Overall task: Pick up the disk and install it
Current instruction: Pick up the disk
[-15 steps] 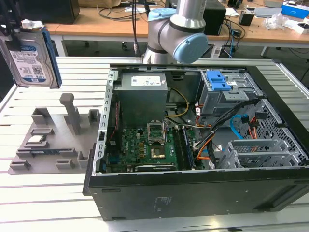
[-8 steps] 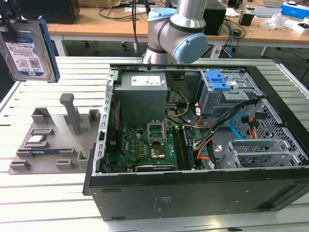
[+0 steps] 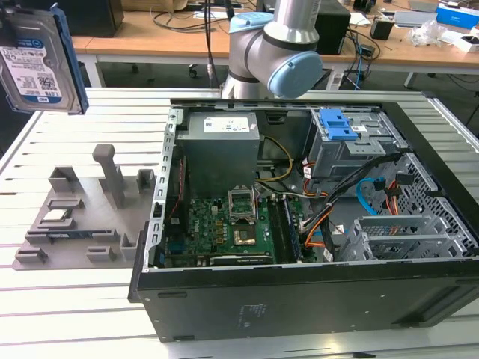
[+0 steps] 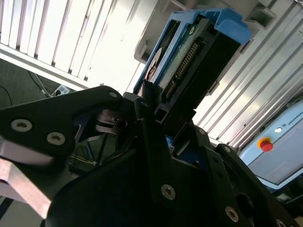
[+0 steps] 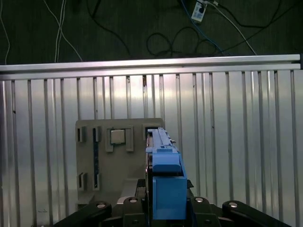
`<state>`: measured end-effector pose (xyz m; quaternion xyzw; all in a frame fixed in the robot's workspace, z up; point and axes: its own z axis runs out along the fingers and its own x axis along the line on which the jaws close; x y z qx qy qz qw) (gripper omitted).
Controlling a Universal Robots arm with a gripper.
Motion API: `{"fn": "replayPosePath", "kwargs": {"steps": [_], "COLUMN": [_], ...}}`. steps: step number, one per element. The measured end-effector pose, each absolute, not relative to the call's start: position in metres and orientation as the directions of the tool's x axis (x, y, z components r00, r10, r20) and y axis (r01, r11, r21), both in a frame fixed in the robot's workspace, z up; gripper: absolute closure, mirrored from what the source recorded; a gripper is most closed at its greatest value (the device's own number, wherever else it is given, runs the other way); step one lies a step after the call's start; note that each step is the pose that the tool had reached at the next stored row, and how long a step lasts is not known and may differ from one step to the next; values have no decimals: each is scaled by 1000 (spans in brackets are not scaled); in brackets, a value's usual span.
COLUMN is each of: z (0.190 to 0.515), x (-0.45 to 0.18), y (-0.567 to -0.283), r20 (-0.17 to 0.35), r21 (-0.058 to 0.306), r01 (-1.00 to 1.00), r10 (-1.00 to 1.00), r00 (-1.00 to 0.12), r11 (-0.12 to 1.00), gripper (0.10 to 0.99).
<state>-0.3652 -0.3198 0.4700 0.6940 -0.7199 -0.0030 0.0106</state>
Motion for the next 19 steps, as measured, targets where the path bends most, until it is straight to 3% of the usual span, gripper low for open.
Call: {"fn": "replayPosePath", "kwargs": {"steps": [19], "z": [517], "x": [-365], "y": [-318], "r20": [11], "r21": [19], "r01": [-999], "r10": [-999], "r00": [-37], "r11": [37], "gripper": [722]}}
